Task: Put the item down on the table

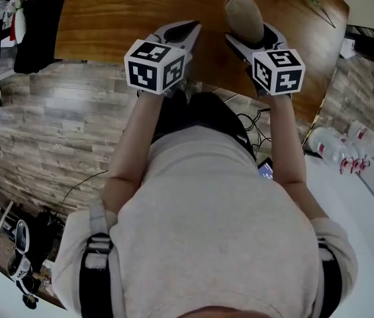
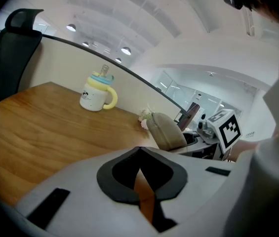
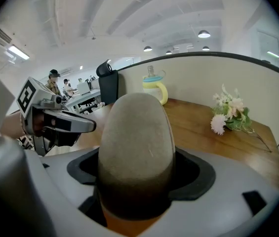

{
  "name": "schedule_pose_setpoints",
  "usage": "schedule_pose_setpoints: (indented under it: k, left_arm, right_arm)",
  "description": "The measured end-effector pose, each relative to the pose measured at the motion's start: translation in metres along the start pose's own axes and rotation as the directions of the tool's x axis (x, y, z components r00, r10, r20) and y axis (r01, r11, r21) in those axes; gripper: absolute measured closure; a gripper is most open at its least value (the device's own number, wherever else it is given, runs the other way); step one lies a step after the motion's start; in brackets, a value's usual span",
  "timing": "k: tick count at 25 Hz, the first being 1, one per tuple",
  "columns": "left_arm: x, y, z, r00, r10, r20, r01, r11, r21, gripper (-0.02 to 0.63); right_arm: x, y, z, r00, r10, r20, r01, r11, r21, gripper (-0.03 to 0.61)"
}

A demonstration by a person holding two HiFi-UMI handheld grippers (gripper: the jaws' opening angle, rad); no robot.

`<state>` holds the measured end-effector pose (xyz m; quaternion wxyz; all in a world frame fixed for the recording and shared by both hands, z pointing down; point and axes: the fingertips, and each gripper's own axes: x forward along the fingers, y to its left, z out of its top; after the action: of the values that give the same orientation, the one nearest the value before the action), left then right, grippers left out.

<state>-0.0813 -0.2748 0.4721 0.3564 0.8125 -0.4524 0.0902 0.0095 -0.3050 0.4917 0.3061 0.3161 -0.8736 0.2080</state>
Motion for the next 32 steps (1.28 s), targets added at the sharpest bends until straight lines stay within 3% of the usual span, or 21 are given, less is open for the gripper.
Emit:
schedule_pose_setpoints:
  k: [9, 16, 21, 32]
  left_arm:
    - [0.003, 0.037, -0.019, 0.999, 0.034, -0.033, -0.036, 0.998, -0.046, 0.603]
    - [0.011, 0.041, -0.044, 0.997, 0.014, -0.075, -0.019, 0.997, -0.077, 0.603]
    - [0.014, 0.041, -0.043, 0.997, 0.012, -0.07, -0.017, 0.997, -0.073, 0.603]
    - [0.015, 0.037, -0.045, 0.998, 0.014, -0.068, -0.02, 0.996, -0.085, 0.603]
  right_arm:
    - [0.052, -0.015, -0.02, 0.994, -0.011, -0.109, 0.005, 0.998, -0.058, 0.166]
    - [0.076, -0.03, -0.021, 0.987, -0.036, -0.159, 0.023, 0.996, -0.081, 0.166]
    - [0.086, -0.039, -0.024, 0.978, -0.046, -0.203, 0.027, 0.995, -0.092, 0.166]
    - [0.091, -0.044, -0.029, 0.978, -0.025, -0.206, 0.006, 0.996, -0.091, 0.163]
